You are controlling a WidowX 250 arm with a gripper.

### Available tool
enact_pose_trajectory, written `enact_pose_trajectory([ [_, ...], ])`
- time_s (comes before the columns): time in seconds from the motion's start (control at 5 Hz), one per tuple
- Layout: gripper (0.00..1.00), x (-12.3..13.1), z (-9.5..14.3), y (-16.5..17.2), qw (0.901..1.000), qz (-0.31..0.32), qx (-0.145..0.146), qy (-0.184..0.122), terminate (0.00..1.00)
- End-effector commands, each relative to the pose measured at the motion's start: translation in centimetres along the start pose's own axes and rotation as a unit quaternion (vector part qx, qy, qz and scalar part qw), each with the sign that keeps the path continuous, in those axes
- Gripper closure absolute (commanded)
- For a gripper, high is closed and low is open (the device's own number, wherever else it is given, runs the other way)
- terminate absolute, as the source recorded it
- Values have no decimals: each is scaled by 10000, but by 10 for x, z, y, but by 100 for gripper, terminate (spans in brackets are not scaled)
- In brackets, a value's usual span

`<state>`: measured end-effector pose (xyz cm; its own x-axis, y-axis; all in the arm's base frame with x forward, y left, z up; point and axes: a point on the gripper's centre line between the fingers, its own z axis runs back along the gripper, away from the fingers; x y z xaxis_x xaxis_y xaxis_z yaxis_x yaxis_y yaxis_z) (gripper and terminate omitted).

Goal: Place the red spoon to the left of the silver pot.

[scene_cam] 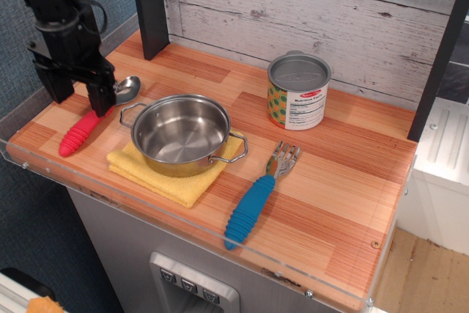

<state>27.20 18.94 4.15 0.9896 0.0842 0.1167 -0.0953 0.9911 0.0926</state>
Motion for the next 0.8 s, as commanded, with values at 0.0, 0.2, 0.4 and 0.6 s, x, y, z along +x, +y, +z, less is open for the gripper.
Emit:
enact_pose_trajectory([
  [0.0, 0, 18, 62, -8, 9979, 7, 253, -599, 0],
  [0.2, 0, 27, 79, -35, 9978, 101, 151, -640, 0],
  [0.4, 0, 41, 88, -58, 9974, 175, -10, -705, 0],
  [0.6, 0, 57, 93, -75, 9967, 216, 20, -784, 0],
])
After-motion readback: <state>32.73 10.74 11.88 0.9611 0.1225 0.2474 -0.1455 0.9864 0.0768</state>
